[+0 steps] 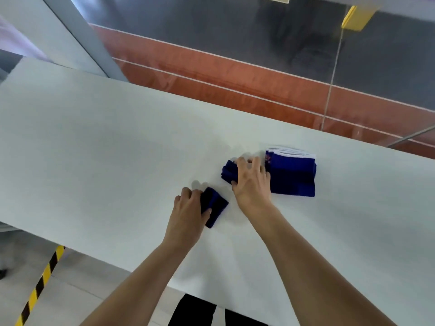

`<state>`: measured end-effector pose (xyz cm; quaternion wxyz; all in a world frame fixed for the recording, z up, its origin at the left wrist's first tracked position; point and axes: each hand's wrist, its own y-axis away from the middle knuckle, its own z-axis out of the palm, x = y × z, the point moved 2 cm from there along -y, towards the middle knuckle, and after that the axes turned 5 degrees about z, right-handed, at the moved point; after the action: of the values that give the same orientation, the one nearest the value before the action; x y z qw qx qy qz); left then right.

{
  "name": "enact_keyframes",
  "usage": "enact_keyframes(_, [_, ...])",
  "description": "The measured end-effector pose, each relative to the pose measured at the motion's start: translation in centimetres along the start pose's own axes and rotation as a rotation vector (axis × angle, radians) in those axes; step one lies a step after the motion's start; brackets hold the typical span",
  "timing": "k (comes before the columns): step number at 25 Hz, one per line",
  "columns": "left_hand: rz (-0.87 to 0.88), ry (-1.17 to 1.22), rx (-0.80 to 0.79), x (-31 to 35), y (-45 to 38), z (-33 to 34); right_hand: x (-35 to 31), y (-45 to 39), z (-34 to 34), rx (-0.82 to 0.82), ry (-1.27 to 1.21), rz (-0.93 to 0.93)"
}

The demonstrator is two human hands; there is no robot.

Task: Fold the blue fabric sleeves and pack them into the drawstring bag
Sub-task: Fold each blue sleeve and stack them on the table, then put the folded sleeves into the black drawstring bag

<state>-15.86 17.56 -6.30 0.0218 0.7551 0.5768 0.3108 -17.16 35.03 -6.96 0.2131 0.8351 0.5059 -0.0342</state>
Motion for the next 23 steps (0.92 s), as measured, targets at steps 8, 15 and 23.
enact_keyframes(8, [-0.019,0.285,-0.038,1.0,2.1,-1.0,2.7,9.2,-1.4,0.136,-0.237,0.17])
enact_keyframes(15, [0.292,0.532,0.04,12.3,5.4,-3.7,9.2,16.3,-10.3,0.431,-0.919,0.363])
enact_keyframes(23, [0.535,0.554,-0.072,26.3,13.5,-2.7,17.4,26.5,-17.9,0.632,-1.219,0.533])
